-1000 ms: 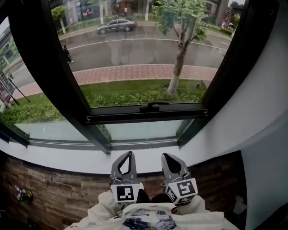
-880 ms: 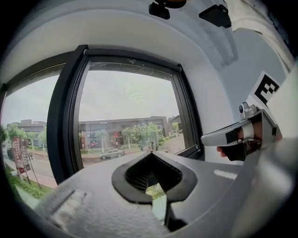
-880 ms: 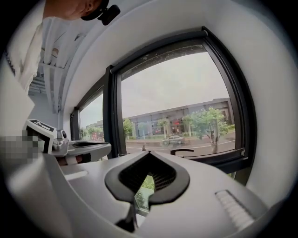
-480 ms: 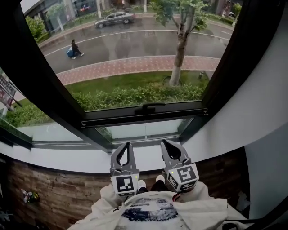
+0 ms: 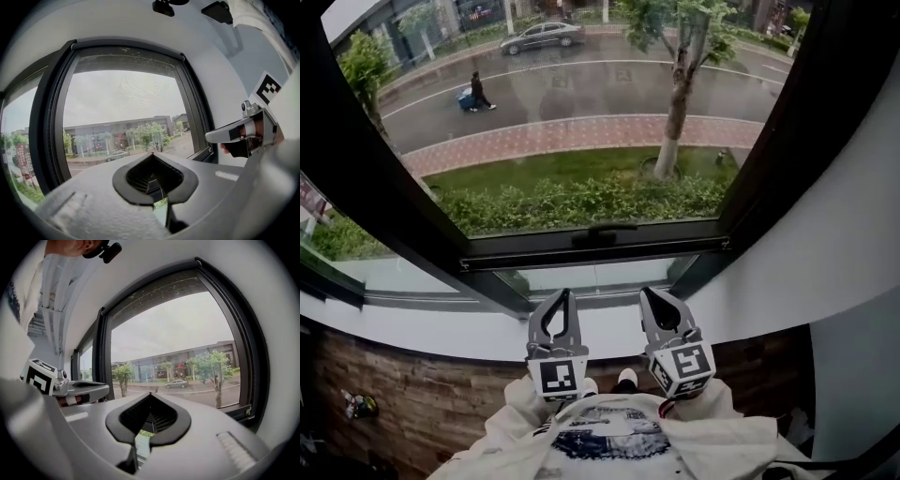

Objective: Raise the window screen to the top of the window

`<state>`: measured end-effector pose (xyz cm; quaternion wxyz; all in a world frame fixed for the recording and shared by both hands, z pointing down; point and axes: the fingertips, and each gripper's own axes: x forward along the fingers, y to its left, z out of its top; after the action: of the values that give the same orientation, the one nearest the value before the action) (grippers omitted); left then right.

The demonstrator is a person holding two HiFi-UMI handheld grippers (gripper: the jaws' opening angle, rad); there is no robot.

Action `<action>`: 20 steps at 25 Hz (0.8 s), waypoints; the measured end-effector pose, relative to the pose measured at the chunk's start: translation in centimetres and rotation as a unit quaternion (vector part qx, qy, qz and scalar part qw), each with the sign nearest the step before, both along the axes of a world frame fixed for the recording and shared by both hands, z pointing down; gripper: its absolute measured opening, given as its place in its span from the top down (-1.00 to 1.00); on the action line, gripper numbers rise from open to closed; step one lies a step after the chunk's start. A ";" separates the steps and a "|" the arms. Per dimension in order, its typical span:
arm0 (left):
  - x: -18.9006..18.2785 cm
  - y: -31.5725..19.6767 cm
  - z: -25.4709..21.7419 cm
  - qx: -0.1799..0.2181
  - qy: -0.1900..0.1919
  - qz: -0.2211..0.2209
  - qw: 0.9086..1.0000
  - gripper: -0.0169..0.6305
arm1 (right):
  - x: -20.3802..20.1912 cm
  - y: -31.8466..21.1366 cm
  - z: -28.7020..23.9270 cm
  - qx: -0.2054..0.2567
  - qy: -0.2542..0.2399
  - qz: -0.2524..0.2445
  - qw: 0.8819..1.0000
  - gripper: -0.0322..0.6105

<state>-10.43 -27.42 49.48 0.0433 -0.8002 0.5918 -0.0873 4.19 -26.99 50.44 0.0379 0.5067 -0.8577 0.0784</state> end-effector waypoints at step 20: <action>0.3 -3.2 4.5 -0.069 -0.042 0.032 0.996 0.36 | 0.2 -3.1 2.2 -0.013 0.040 -0.012 0.999 0.28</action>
<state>-10.16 -30.65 53.99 0.0152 -0.8152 0.5564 -0.1602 4.39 -30.04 52.61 0.0801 0.4984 -0.8605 0.0686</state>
